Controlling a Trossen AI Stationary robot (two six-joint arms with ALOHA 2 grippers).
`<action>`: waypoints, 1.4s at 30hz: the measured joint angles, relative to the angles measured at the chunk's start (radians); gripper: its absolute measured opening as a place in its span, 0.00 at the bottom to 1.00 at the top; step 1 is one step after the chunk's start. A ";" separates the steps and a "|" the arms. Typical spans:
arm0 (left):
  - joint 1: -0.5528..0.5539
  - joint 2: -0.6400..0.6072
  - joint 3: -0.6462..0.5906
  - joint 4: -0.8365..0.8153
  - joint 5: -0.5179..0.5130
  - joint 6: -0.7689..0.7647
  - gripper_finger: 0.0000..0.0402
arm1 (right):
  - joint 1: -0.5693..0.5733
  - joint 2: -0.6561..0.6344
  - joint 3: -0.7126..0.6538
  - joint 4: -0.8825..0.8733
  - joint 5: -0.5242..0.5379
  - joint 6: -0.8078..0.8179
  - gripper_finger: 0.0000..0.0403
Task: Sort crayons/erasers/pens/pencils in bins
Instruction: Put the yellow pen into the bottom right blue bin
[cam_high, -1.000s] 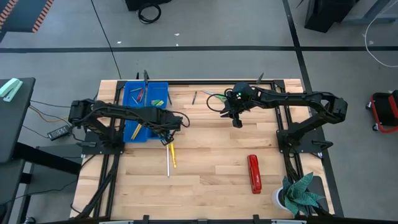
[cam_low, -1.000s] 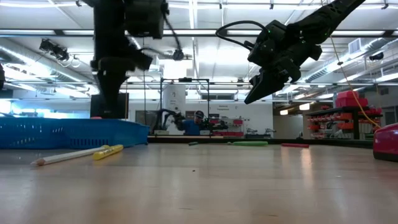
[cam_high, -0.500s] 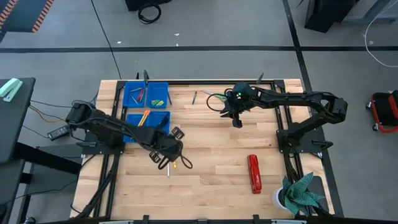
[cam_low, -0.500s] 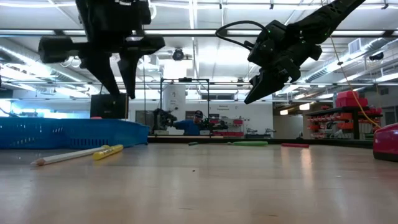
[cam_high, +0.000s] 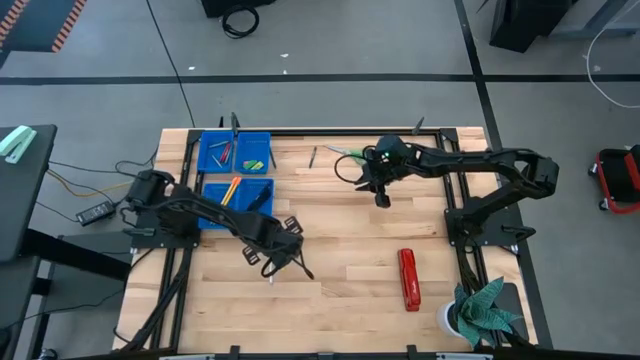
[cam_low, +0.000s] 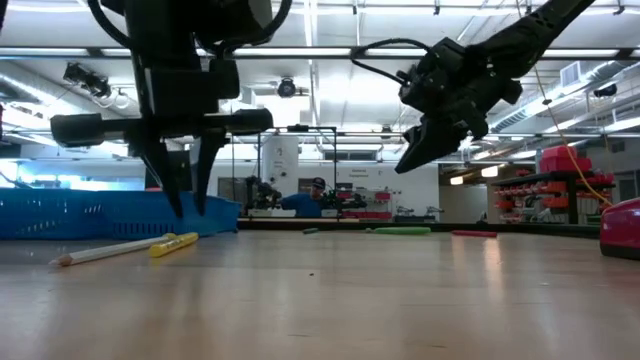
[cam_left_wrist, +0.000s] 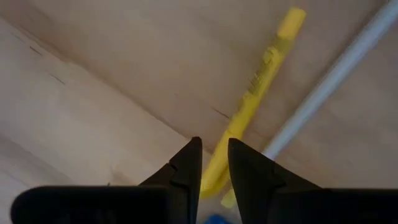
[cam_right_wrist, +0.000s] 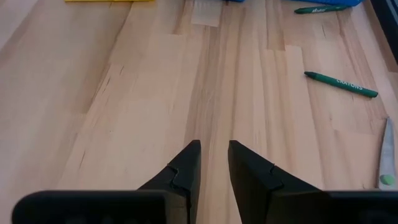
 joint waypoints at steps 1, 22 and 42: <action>0.000 0.003 0.000 0.011 0.002 0.000 0.22 | 0.000 0.000 -0.015 0.018 0.000 -0.003 0.22; -0.020 0.021 0.000 0.008 0.072 0.115 0.21 | 0.092 0.000 -0.112 0.160 -0.029 0.060 0.22; -0.013 0.123 0.006 0.045 0.074 0.224 0.19 | 0.124 0.000 -0.112 0.185 -0.029 0.060 0.22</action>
